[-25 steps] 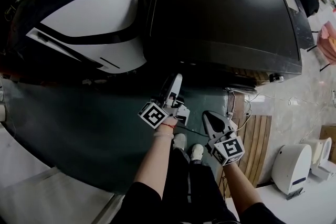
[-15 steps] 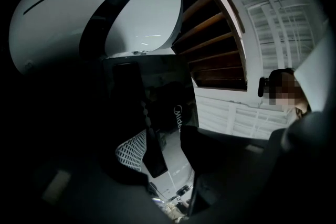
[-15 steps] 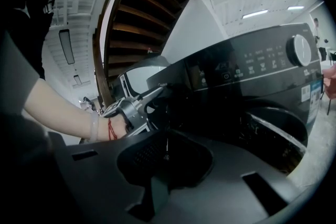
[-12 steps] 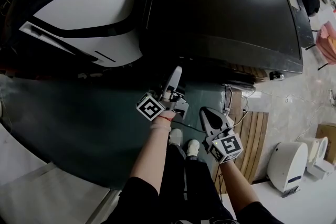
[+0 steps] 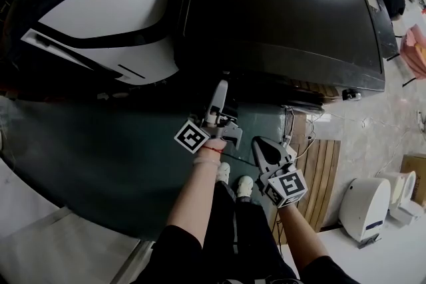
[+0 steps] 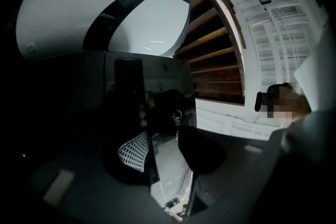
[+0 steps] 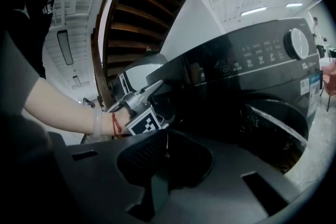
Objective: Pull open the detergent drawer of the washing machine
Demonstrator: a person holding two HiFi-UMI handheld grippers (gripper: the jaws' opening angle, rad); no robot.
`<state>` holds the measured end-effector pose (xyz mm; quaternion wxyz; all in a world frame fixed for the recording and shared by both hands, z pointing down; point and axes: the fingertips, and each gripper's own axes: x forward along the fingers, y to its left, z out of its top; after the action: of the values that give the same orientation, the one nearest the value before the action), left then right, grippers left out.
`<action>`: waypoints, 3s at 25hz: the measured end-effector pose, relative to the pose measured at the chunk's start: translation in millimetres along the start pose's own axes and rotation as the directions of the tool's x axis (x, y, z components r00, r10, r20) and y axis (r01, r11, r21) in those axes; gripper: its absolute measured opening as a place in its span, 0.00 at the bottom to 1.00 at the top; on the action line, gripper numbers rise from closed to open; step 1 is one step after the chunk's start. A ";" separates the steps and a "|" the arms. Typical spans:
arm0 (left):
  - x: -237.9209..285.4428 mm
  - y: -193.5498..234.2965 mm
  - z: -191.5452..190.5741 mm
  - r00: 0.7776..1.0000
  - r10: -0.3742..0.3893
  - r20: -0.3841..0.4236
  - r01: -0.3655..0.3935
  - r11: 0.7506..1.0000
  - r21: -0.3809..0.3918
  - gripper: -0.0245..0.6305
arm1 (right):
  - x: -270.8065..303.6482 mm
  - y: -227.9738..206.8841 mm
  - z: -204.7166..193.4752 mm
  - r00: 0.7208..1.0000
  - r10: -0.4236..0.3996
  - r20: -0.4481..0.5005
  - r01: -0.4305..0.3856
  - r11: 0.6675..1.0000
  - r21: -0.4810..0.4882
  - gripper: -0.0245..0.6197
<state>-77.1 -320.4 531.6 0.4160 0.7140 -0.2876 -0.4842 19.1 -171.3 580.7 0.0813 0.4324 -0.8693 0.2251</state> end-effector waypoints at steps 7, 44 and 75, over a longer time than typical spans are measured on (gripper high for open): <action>-3.6 1.2 0.3 1.000 -0.016 -0.002 0.015 0.998 -0.057 0.24 | 0.0 2.9 -4.1 1.000 0.005 -0.012 -0.006 1.000 -0.021 0.06; -60.5 -29.1 -18.8 0.998 -0.028 -0.057 0.025 0.998 -0.052 0.21 | -34.1 13.7 -14.4 1.000 -0.021 0.003 0.021 1.000 -0.017 0.06; -101.4 -49.5 -29.6 0.999 -0.010 -0.053 0.009 1.000 -0.026 0.20 | -60.6 29.8 -24.5 1.000 0.014 0.007 -0.013 0.999 -0.031 0.06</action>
<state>-86.2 -204.4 539.7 0.4303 0.7225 -0.2668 -0.4708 31.5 -100.9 572.5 0.0836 0.4260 -0.8759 0.2105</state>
